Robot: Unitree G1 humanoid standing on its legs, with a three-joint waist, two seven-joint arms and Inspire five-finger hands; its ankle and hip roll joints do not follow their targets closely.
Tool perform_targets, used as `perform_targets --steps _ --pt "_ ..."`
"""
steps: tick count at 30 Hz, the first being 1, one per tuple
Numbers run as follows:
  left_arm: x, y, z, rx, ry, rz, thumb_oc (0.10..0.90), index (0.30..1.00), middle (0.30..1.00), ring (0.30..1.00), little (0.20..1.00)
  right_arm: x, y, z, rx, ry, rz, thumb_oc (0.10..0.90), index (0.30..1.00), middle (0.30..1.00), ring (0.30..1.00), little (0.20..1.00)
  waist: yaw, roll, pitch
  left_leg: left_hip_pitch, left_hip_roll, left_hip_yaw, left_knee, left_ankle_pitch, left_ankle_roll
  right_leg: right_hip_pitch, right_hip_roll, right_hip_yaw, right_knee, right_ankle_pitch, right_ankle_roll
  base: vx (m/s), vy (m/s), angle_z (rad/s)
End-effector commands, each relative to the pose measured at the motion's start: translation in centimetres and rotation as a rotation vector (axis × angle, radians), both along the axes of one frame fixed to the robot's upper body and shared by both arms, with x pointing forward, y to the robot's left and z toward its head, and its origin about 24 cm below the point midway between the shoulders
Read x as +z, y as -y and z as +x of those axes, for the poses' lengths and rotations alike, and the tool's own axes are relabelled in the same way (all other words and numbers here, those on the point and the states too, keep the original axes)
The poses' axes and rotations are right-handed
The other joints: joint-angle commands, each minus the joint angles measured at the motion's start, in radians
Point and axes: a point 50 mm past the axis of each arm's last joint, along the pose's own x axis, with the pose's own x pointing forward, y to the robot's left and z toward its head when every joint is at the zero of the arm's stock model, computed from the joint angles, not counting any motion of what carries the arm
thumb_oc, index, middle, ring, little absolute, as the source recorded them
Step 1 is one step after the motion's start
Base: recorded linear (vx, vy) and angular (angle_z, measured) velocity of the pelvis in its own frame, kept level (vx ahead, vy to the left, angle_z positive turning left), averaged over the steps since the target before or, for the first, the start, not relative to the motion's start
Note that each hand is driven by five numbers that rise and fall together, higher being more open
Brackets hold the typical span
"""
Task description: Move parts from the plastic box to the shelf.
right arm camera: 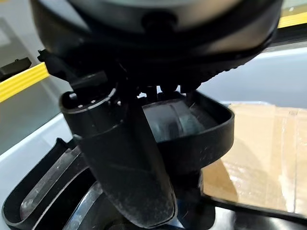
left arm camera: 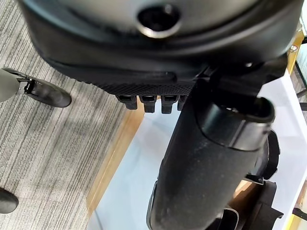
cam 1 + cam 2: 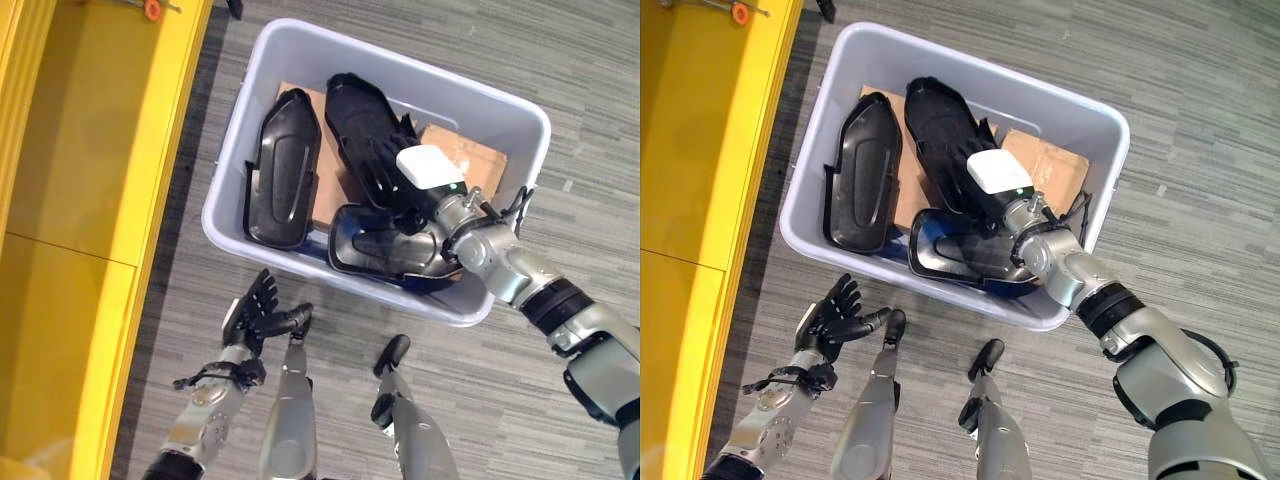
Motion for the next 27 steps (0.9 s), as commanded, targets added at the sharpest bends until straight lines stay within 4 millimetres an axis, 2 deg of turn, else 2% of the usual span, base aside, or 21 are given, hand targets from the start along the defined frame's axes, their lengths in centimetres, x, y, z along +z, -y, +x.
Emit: perform_targets --steps 1,12,14,15,22,27 --pt "3.2 0.5 0.4 -0.030 0.177 -0.019 0.900 1.000 1.000 1.000 1.000 5.1 -1.5 -0.1 0.078 0.167 0.017 0.900 1.000 1.000 1.000 1.000 0.013 -0.021 -0.004 0.056 0.070 0.043 -0.008 -0.001 -0.022 -0.020 -0.103 0.035 0.095 -0.037 0.089 0.00 0.000 0.00" --pt "3.6 0.8 0.7 -0.030 0.196 -0.019 0.900 1.000 1.000 1.000 1.000 4.3 -0.1 1.3 -0.036 0.152 -0.002 0.900 1.000 1.000 1.000 1.000 0.021 0.000 0.026 0.020 0.061 0.033 -0.008 0.005 -0.017 -0.061 -0.113 0.032 0.118 -0.044 0.088 0.00 0.000 0.00" --pt "3.7 0.9 0.7 -0.032 0.201 -0.023 0.900 1.000 1.000 1.000 1.000 4.1 0.3 1.7 -0.069 0.147 -0.012 0.633 0.627 0.627 0.627 0.627 0.024 0.006 0.030 0.012 0.058 0.031 -0.008 0.006 -0.017 -0.070 -0.116 0.033 0.123 -0.045 0.088 0.00 0.000 0.00" --pt "3.7 1.1 0.8 -0.036 0.200 -0.024 0.900 1.000 1.000 1.000 1.000 3.9 0.9 2.1 -0.111 0.142 -0.025 0.400 0.300 0.300 0.300 0.300 0.028 0.013 0.036 0.003 0.056 0.026 -0.008 0.009 -0.016 -0.080 -0.119 0.030 0.130 -0.047 0.088 0.00 0.000 0.00" --pt "3.9 1.9 1.2 -0.060 0.213 -0.026 0.900 1.000 1.000 1.000 1.000 2.8 2.4 3.0 -0.210 0.119 -0.104 0.400 0.300 0.300 0.300 0.300 0.031 0.036 0.048 -0.016 0.042 0.015 -0.008 0.013 -0.009 -0.102 -0.132 0.026 0.152 -0.051 0.089 0.00 0.006 0.02" --pt "4.0 1.8 1.4 -0.053 0.217 -0.018 0.900 1.000 1.000 1.000 1.000 2.9 2.4 2.7 -0.197 0.144 -0.124 0.400 0.300 0.300 0.300 0.300 0.024 0.036 0.051 -0.012 0.037 0.015 -0.008 0.009 -0.004 -0.102 -0.137 0.026 0.157 -0.050 0.090 0.00 0.007 0.02"
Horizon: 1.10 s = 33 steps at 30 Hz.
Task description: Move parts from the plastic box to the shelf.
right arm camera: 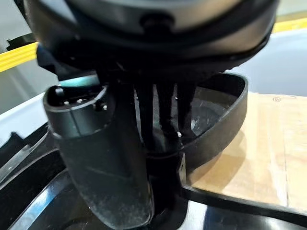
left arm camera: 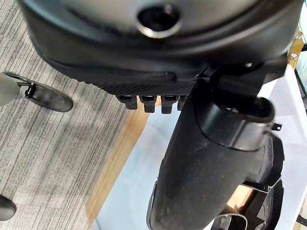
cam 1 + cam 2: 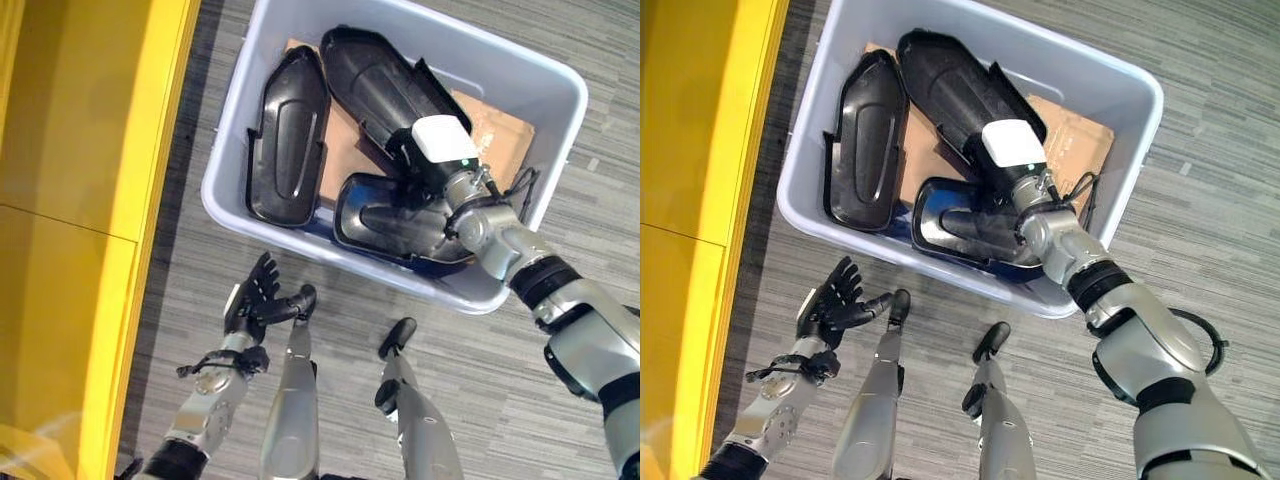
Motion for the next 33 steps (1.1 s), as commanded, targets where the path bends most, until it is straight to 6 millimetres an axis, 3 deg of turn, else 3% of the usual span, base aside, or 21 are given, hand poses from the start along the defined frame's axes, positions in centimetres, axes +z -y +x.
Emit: perform_targets --steps 1,10,20,33 --pt "2.5 1.3 0.2 -0.054 0.144 -0.014 0.900 1.000 1.000 1.000 1.000 0.6 0.9 0.1 -0.035 0.021 -0.156 0.400 0.300 0.300 0.300 0.300 0.018 0.010 0.013 0.078 0.043 0.042 -0.029 -0.019 -0.001 -0.033 -0.135 0.043 0.154 -0.068 0.104 0.00 0.023 -0.04" --pt "2.5 0.6 0.1 -0.029 0.139 -0.003 0.900 1.000 1.000 1.000 1.000 2.4 -0.6 -2.0 0.101 0.127 -0.185 0.400 0.300 0.300 0.300 0.300 0.003 -0.017 -0.002 0.121 0.038 0.048 -0.029 -0.035 0.003 0.013 -0.138 0.048 0.138 -0.063 0.112 0.00 0.000 0.00" --pt "2.0 -0.5 -0.6 -0.018 0.104 0.022 0.900 1.000 1.000 1.000 1.000 4.9 -1.9 -4.3 0.244 0.211 -0.102 0.400 0.300 0.300 0.300 0.300 -0.001 -0.057 -0.075 0.189 0.035 0.050 -0.029 -0.048 0.003 0.094 -0.135 0.046 0.107 -0.055 0.116 0.00 0.005 0.01" --pt "1.0 -1.7 -1.5 0.007 0.057 0.033 0.900 1.000 1.000 1.000 1.000 6.9 -2.5 -5.7 0.340 0.273 0.110 0.400 0.300 0.300 0.300 0.300 -0.012 -0.071 -0.145 0.258 0.032 0.061 -0.029 -0.067 0.016 0.147 -0.133 0.065 0.106 -0.064 0.117 0.00 0.000 0.00"
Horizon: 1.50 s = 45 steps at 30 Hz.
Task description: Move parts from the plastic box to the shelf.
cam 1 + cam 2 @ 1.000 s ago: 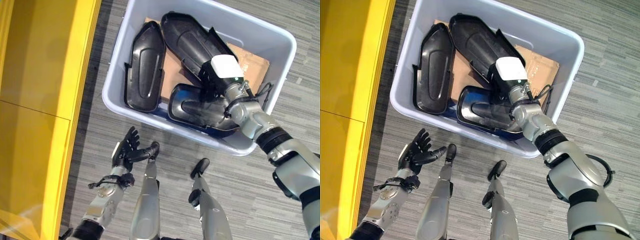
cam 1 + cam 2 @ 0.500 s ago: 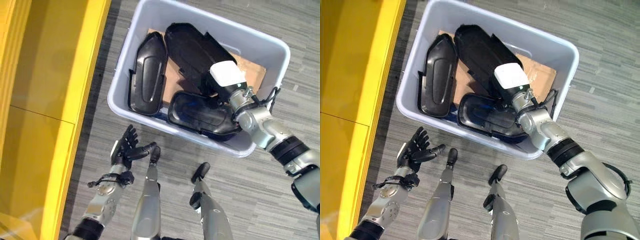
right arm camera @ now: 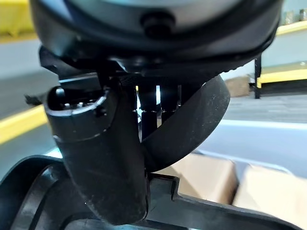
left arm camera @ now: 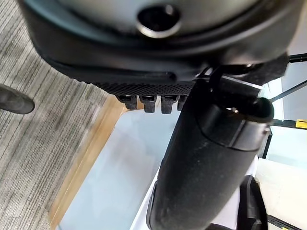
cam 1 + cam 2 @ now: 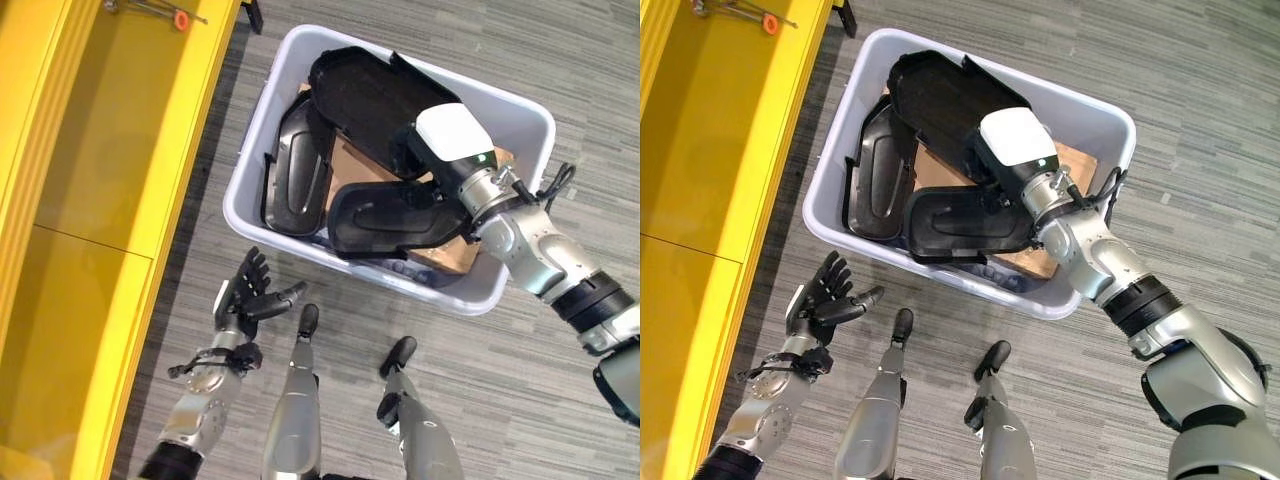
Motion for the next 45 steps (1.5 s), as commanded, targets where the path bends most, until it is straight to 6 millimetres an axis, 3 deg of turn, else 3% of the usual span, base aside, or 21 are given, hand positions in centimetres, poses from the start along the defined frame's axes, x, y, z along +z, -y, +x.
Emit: perform_targets --steps 1,7,12,17,23,36,45 --pt "0.4 -0.6 -1.2 -0.042 0.032 0.039 0.900 1.000 1.000 1.000 1.000 4.4 -2.1 -1.6 0.177 0.170 0.212 0.400 0.300 0.300 0.300 0.300 0.003 -0.077 -0.151 0.119 0.044 0.062 -0.026 -0.079 0.007 0.007 -0.121 0.066 0.100 -0.081 0.113 0.00 0.000 0.00" --pt "-0.4 -0.8 -1.8 -0.038 -0.006 0.038 0.900 1.000 1.000 1.000 1.000 4.6 -2.5 -2.7 0.259 0.182 0.371 0.400 0.300 0.300 0.300 0.300 -0.001 -0.082 -0.184 0.148 0.047 0.070 -0.026 -0.085 0.007 0.036 -0.118 0.069 0.087 -0.079 0.116 0.00 -0.002 -0.01" --pt "-0.9 -1.1 -2.2 -0.032 -0.031 0.039 0.900 1.000 1.000 1.000 1.000 4.9 -2.4 -3.5 0.284 0.219 0.406 0.400 0.300 0.300 0.300 0.300 -0.007 -0.081 -0.210 0.162 0.048 0.078 -0.026 -0.089 0.007 0.051 -0.118 0.073 0.071 -0.071 0.118 0.00 0.005 -0.09" --pt "-2.0 -1.2 -3.0 -0.024 -0.077 0.038 0.900 1.000 1.000 1.000 1.000 3.8 -1.8 -4.6 0.302 0.215 0.465 0.400 0.300 0.300 0.300 0.300 -0.022 -0.072 -0.252 0.196 0.044 0.088 -0.026 -0.100 0.012 0.086 -0.128 0.071 0.063 -0.068 0.122 0.02 0.009 -0.02" --pt "-2.7 -1.4 -3.8 -0.021 -0.110 0.035 0.900 1.000 1.000 1.000 1.000 1.9 -1.3 -4.4 0.271 0.156 0.491 0.400 0.300 0.300 0.300 0.300 -0.032 -0.062 -0.293 0.220 0.041 0.103 -0.026 -0.110 0.014 0.112 -0.126 0.078 0.030 -0.053 0.125 0.01 0.010 -0.04" --pt "-4.2 -1.4 -5.3 -0.021 -0.175 0.026 0.900 1.000 1.000 1.000 1.000 -2.9 0.1 -1.3 0.077 -0.027 0.473 0.400 0.300 0.300 0.300 0.300 -0.034 -0.054 -0.337 0.255 0.050 0.119 -0.026 -0.117 0.017 0.137 -0.119 0.086 0.033 -0.060 0.123 0.02 0.003 -0.05" --pt "-4.1 -1.2 -4.9 -0.041 -0.165 0.027 0.900 1.000 1.000 1.000 1.000 -4.2 0.5 2.1 -0.082 -0.102 0.440 0.400 0.300 0.300 0.300 0.300 -0.007 -0.041 -0.307 0.227 0.053 0.103 -0.026 -0.100 0.012 0.118 -0.119 0.074 0.043 -0.061 0.119 -0.01 -0.008 0.02"
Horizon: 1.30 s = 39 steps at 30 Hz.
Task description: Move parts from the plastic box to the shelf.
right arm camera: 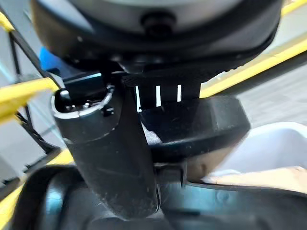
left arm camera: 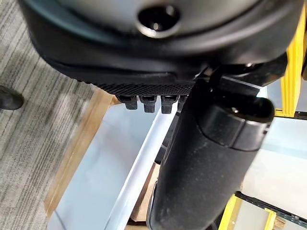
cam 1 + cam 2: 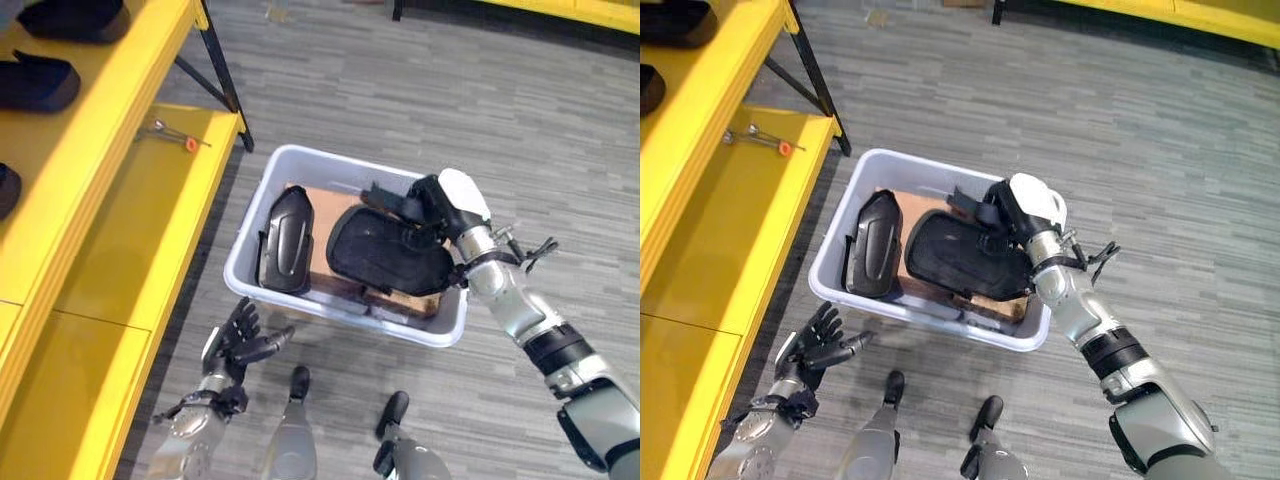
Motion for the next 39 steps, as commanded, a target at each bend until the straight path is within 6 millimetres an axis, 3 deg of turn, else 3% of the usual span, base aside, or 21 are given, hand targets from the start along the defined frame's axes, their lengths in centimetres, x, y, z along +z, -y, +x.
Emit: perform_targets --steps 1,19,31,39 --pt "0.8 0.6 0.3 -0.067 0.068 0.027 0.900 1.000 1.000 1.000 1.000 6.3 -2.3 1.9 0.035 0.246 0.048 0.400 0.300 0.300 0.300 0.300 0.020 -0.031 -0.117 0.056 0.056 0.037 -0.010 -0.052 -0.003 -0.016 -0.112 0.019 0.055 -0.040 0.105 -0.01 -0.006 0.04" --pt "1.7 2.0 2.0 -0.106 0.115 0.022 0.900 1.000 1.000 1.000 1.000 4.2 0.1 4.3 -0.194 0.106 0.121 0.400 0.300 0.300 0.300 0.300 0.061 -0.003 -0.061 -0.007 0.039 -0.005 -0.010 -0.030 0.001 -0.050 -0.124 -0.017 0.078 -0.047 0.103 -0.01 -0.004 0.06" --pt "1.3 2.2 2.1 -0.089 0.092 0.009 0.900 1.000 1.000 1.000 1.000 3.5 -0.6 4.2 -0.173 0.048 0.503 0.400 0.300 0.300 0.300 0.300 0.053 -0.013 -0.061 0.000 0.033 0.005 -0.010 -0.039 0.007 -0.048 -0.127 -0.008 0.069 -0.042 0.103 0.00 0.000 0.00" --pt "1.3 2.3 2.0 -0.102 0.089 0.003 0.900 1.000 1.000 1.000 1.000 2.7 -0.2 4.2 -0.200 0.016 0.539 0.400 0.300 0.300 0.300 0.300 0.053 -0.015 -0.060 -0.002 0.030 0.006 -0.010 -0.040 0.009 -0.048 -0.129 -0.008 0.068 -0.041 0.104 0.00 0.000 0.00"
